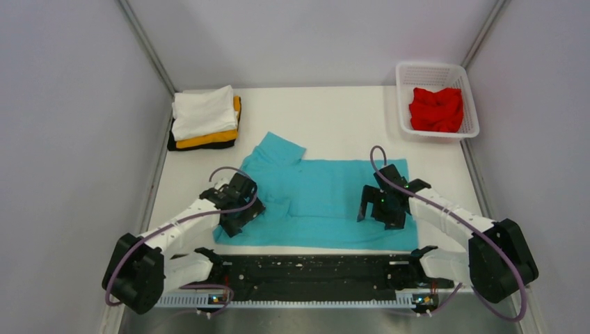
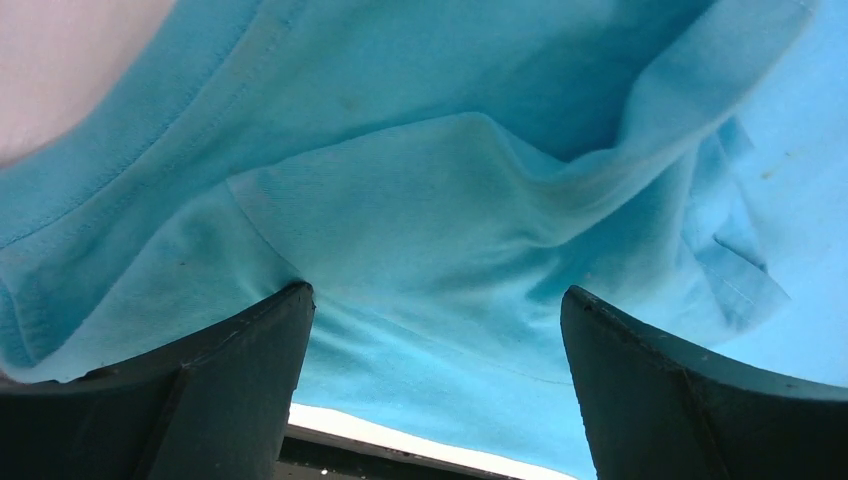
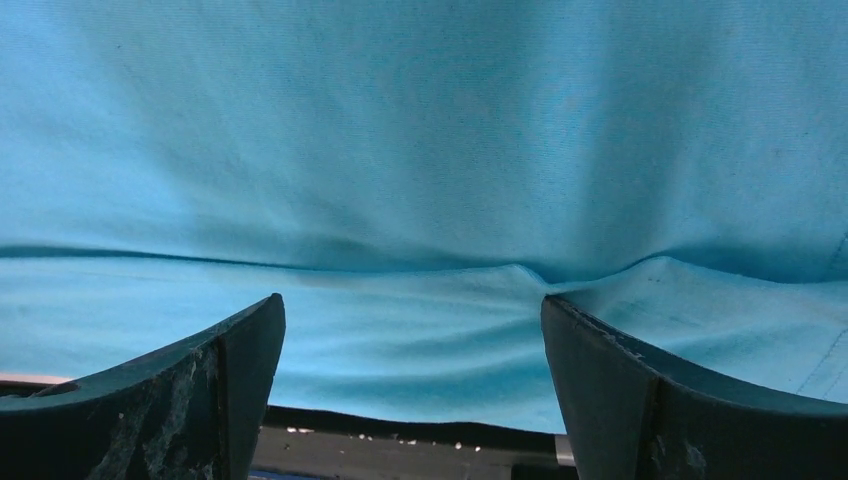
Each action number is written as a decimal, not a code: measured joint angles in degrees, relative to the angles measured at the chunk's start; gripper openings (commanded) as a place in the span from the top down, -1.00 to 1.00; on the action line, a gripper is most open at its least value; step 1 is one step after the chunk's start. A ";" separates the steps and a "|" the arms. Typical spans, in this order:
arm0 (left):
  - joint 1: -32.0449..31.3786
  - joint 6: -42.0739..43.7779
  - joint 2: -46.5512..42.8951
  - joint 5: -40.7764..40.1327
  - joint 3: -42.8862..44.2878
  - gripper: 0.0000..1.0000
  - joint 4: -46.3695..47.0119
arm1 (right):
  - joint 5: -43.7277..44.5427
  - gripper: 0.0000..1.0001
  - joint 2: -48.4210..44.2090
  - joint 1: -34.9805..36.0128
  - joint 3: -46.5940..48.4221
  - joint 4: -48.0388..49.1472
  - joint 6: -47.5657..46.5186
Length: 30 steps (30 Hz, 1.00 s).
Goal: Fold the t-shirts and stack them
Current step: Fold the flattened tshirt in 1/3 of the way, then grab the side of the flattened tshirt furthest away from the robot with both arms
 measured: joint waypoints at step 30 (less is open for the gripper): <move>0.04 11.02 -0.11 -8.63 17.49 -0.98 -7.54 | 15.17 -0.97 0.48 0.17 12.90 6.10 -7.50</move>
